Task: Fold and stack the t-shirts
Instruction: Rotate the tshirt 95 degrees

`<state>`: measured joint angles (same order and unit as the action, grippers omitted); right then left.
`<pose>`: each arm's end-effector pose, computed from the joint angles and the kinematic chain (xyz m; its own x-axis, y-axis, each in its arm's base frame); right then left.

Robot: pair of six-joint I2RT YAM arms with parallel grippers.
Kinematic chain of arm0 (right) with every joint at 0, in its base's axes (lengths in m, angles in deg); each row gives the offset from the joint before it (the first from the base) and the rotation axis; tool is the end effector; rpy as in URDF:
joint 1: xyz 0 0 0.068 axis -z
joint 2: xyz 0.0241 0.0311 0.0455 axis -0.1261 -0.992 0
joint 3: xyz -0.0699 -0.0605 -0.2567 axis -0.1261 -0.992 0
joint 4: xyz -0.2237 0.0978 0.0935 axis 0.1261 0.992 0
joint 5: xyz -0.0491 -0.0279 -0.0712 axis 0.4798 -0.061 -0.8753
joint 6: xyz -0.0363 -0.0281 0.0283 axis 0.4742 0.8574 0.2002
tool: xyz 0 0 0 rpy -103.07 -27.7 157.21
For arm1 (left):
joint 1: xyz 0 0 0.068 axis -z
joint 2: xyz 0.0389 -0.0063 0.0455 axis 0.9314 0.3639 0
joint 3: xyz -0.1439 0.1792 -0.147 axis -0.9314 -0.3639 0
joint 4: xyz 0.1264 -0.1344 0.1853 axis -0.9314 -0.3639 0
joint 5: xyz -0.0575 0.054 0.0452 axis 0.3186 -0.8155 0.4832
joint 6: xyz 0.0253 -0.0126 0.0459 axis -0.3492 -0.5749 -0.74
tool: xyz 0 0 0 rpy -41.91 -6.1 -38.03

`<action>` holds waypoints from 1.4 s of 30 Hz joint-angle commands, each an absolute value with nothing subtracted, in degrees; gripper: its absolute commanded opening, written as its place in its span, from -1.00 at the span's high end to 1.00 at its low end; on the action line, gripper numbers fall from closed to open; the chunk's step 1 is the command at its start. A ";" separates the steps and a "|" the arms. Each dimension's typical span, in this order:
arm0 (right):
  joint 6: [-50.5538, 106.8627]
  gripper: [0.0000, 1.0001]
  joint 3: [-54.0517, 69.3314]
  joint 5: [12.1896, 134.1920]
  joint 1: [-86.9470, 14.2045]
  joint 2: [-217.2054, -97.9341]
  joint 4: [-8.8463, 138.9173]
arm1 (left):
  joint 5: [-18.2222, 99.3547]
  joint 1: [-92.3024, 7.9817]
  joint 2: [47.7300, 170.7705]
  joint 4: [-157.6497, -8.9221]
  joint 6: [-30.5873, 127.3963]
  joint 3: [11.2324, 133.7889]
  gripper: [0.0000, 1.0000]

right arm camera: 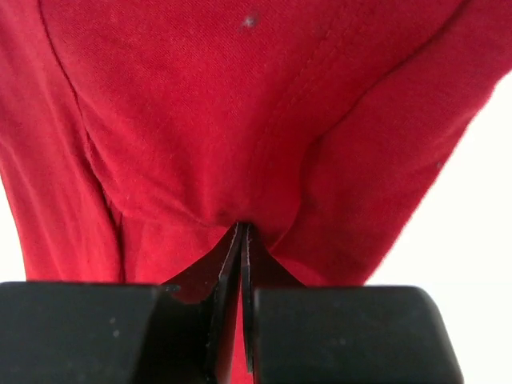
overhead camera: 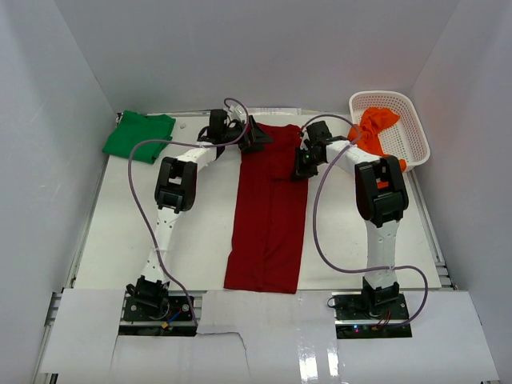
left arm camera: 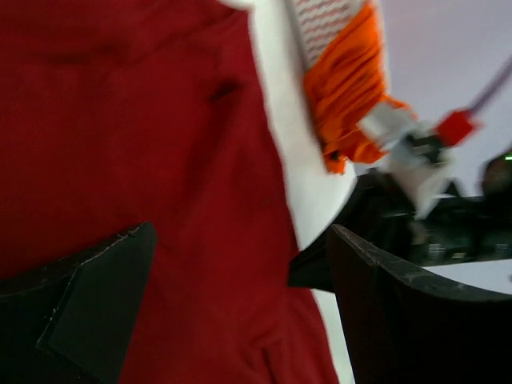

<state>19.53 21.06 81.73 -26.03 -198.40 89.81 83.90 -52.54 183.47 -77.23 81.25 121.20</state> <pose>0.4275 0.1559 0.1631 -0.8951 -0.0343 -0.4444 -0.2177 0.9037 0.3686 0.5508 -0.1882 0.1479 -0.8554 -0.2054 -0.4755 0.3898 0.3492 -0.8521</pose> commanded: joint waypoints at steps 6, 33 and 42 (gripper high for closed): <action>17.83 0.85 27.70 77.25 -26.14 -202.26 90.18 | 82.32 -51.96 187.38 -77.13 81.03 125.23 -0.96; 21.26 0.03 42.50 89.98 -23.33 -207.37 90.11 | 67.46 -57.50 184.08 -66.42 81.99 138.25 -0.96; 22.06 -0.03 7.37 87.17 -25.88 -167.07 76.37 | 68.00 -55.13 135.72 -69.09 80.51 96.71 -0.96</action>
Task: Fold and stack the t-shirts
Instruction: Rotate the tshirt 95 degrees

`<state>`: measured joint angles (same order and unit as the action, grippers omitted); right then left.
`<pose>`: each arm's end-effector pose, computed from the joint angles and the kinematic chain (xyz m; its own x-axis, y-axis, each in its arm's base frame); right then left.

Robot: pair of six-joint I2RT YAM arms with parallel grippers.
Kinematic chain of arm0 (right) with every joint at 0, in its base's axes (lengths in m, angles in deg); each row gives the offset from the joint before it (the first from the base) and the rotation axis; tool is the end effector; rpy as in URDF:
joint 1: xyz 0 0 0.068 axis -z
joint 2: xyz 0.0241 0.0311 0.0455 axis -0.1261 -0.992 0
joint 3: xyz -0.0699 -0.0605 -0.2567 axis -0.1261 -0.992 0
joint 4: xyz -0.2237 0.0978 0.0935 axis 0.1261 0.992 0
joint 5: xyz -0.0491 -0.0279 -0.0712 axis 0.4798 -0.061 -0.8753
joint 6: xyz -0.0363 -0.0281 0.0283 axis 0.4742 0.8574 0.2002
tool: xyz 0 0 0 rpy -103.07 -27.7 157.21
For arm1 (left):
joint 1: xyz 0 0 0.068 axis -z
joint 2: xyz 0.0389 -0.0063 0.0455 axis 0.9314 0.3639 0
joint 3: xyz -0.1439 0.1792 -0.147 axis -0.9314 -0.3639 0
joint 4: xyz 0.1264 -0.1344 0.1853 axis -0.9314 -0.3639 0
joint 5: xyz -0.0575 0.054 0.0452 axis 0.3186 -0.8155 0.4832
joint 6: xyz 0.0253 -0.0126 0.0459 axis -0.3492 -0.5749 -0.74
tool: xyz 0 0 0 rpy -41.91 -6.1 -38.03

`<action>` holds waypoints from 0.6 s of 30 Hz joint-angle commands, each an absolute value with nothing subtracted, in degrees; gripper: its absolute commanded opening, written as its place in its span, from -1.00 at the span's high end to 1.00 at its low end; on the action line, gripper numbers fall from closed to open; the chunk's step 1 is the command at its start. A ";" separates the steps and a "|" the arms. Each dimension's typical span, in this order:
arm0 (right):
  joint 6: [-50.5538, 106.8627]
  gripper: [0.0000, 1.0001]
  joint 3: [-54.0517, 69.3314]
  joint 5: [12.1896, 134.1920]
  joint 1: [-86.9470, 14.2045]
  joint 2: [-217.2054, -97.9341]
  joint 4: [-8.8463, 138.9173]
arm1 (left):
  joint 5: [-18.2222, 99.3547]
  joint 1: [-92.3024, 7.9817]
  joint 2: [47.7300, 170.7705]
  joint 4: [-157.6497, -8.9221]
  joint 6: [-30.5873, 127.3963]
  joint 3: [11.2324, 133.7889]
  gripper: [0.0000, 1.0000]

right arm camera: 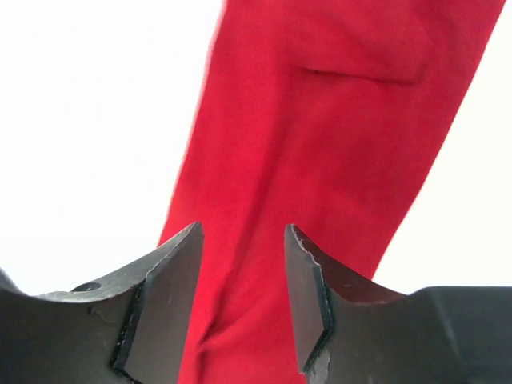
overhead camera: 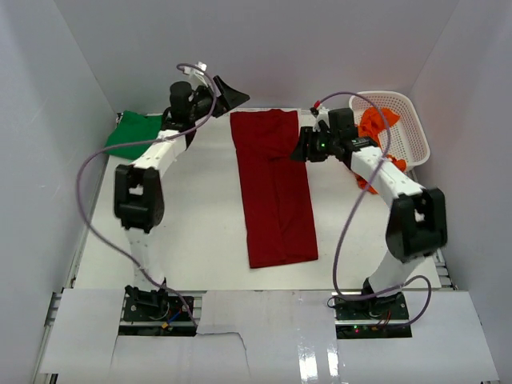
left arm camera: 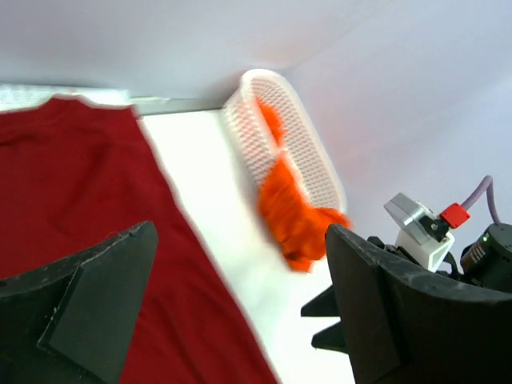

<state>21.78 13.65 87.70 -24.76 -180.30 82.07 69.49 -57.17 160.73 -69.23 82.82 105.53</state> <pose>0.3915 0.1376 0.2645 -0.7210 -0.0059 -0.6929 -0.4011 0.8190 0.4104 0.5153 -0.1266 0.2800 -0.6038 -0.4620 -0.6496 0.4518 0.4730 -0.7564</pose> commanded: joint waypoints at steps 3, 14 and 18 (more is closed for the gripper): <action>21.17 -0.08 -0.73 84.21 -27.98 -157.31 84.38 | 61.00 -53.11 123.62 -87.11 77.35 78.79 -0.96; 11.95 -0.29 -30.89 76.19 -34.75 -134.77 98.18 | 56.29 -41.68 82.23 -100.87 80.94 34.64 -0.96; 10.89 -0.42 -33.10 76.45 -34.93 -130.29 100.12 | 62.53 -40.80 73.87 -94.02 83.92 23.76 -0.96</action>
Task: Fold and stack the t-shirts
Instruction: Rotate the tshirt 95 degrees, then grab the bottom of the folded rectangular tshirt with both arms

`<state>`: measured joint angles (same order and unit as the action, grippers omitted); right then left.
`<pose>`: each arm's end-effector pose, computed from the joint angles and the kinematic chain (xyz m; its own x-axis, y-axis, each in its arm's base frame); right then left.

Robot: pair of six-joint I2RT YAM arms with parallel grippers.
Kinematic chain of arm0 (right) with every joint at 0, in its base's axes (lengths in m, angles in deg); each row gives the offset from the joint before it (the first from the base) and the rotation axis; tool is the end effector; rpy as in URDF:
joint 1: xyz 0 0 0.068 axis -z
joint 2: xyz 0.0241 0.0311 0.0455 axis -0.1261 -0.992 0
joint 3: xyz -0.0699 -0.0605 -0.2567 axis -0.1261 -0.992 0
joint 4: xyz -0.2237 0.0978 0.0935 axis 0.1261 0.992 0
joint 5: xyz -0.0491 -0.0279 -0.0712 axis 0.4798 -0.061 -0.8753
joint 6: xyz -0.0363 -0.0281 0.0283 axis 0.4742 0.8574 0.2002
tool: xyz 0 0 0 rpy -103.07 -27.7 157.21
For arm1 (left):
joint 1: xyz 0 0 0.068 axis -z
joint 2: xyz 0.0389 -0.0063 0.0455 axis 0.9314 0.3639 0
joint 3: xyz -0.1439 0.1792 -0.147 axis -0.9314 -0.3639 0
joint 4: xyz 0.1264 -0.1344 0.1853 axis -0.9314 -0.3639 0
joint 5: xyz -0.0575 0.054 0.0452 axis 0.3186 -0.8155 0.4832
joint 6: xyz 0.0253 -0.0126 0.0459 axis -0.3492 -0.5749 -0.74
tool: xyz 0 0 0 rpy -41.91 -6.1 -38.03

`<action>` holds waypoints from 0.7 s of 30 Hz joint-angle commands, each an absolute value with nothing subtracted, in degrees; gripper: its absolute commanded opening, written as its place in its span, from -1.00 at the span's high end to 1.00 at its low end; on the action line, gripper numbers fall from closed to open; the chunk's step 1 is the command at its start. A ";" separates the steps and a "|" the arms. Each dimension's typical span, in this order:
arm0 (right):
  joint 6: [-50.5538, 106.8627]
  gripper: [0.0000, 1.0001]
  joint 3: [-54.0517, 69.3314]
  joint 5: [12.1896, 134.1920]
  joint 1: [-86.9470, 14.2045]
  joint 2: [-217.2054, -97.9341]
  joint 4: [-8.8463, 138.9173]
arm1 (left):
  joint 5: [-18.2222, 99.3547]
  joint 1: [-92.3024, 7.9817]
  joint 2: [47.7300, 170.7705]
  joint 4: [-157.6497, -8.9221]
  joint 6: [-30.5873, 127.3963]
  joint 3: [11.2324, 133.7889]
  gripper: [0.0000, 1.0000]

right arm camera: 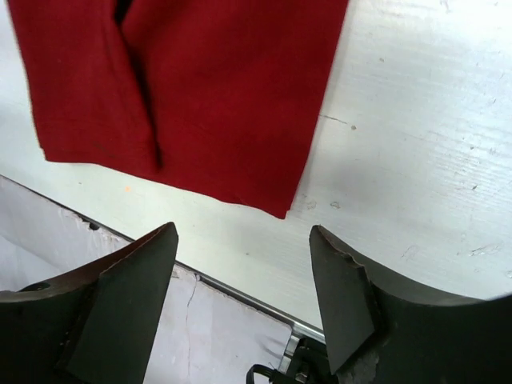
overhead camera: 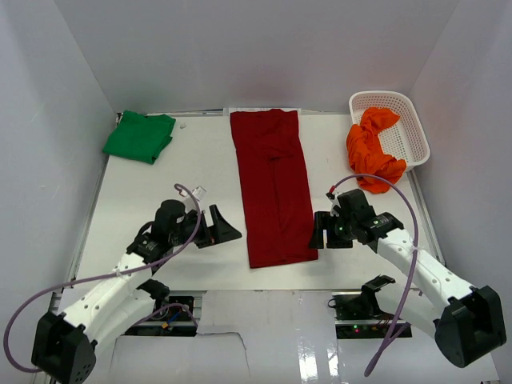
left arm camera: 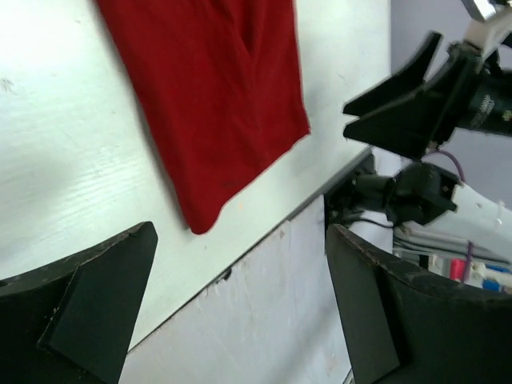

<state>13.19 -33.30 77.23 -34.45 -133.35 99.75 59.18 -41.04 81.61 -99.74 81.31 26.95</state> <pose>0.1601 0.0904 0.2059 -0.8984 -0.0532 -0.4359 -0.2274 0.9056 0.3581 0.1510 -0.0971 0.2151 -0.8854 -0.2422 -0.3968 0.1671 0.6308 -0.7577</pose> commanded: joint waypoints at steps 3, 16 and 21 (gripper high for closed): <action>10.80 -0.48 -33.72 75.75 -35.02 -128.70 100.91 | 67.90 -40.62 66.66 -81.63 88.31 17.67 -0.96; 10.10 -0.56 -33.10 77.06 -35.02 -127.38 100.04 | 80.43 -40.62 75.56 -52.80 104.67 9.57 -0.96; 9.57 -0.55 -33.63 76.62 -35.10 -128.95 100.30 | 79.43 -41.24 82.98 -44.85 104.62 4.74 -0.96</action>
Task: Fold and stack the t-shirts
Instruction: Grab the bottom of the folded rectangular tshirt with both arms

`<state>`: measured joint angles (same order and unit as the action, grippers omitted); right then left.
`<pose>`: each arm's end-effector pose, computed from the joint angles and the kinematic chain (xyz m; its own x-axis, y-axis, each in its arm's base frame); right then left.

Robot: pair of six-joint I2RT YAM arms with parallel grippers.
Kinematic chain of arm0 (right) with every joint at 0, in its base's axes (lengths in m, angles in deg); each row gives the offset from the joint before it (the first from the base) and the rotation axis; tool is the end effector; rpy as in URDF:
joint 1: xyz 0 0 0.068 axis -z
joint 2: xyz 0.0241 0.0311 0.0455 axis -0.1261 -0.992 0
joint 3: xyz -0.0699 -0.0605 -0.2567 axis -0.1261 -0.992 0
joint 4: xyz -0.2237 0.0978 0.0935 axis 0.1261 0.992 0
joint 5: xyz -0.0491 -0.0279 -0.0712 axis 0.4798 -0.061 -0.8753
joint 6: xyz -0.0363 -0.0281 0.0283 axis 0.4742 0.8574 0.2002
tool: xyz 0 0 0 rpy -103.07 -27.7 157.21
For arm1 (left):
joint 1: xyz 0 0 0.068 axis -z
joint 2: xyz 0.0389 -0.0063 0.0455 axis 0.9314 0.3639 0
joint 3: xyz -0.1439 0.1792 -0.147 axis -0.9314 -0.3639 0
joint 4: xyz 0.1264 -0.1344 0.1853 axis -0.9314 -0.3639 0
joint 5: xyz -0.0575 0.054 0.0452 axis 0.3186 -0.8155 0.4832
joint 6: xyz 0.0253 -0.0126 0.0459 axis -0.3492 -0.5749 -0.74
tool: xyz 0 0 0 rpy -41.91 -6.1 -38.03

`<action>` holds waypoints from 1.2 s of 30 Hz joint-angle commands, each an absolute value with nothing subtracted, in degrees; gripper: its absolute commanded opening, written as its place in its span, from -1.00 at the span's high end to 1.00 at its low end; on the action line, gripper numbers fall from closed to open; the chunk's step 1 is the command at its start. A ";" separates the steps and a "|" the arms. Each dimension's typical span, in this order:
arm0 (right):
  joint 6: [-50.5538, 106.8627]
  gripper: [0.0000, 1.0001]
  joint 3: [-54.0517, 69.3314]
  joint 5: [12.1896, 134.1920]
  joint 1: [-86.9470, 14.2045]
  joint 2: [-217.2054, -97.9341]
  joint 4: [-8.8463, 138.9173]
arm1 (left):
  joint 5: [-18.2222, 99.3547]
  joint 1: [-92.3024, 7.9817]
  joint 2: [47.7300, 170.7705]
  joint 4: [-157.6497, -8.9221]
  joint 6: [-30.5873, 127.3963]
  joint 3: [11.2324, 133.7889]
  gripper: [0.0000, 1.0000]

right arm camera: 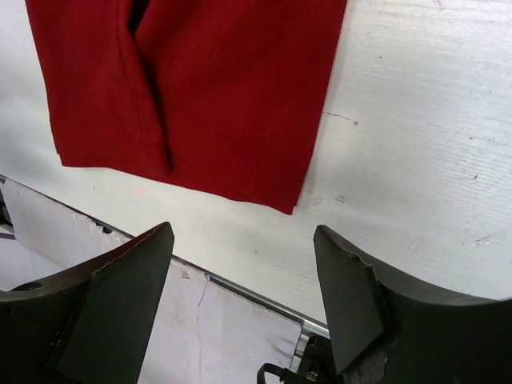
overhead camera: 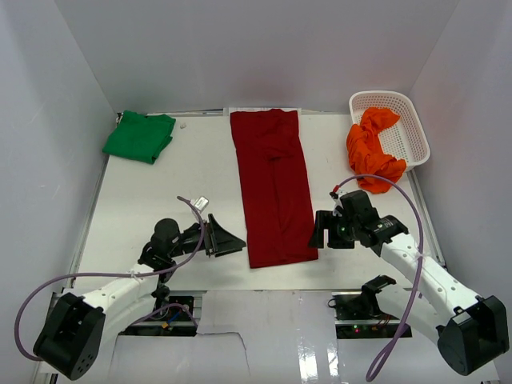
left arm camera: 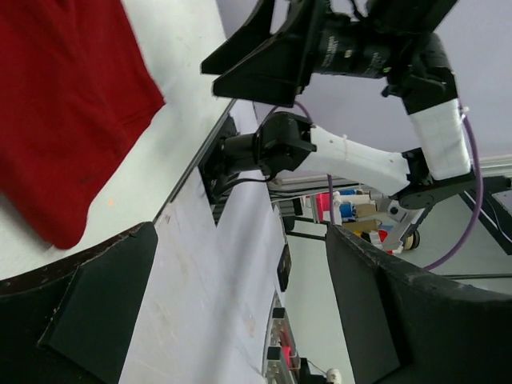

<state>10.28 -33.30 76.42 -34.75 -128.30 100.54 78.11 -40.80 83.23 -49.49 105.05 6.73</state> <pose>0.1511 0.0862 0.2189 -0.8767 0.0060 -0.4809 -0.2063 0.8985 0.3875 0.1352 -0.1003 0.1785 -0.9272 -0.2422 -0.2859 0.2528 0.1589 -0.9544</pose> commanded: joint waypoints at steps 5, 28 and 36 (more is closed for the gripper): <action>8.96 -0.49 -35.38 76.89 -35.11 -132.03 97.41 | 65.05 -41.15 86.04 -82.13 89.23 15.44 -0.73; 6.40 0.28 -40.40 78.82 -35.37 -143.90 85.27 | 50.68 -25.33 107.58 -87.15 96.85 19.06 -0.15; 6.67 0.36 -39.96 79.17 -35.63 -143.90 85.36 | 46.55 -24.45 112.15 -86.88 96.24 20.11 -0.18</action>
<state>6.46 -39.83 79.05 -35.19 -143.73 86.68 55.44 -24.67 108.91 -80.96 98.36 20.92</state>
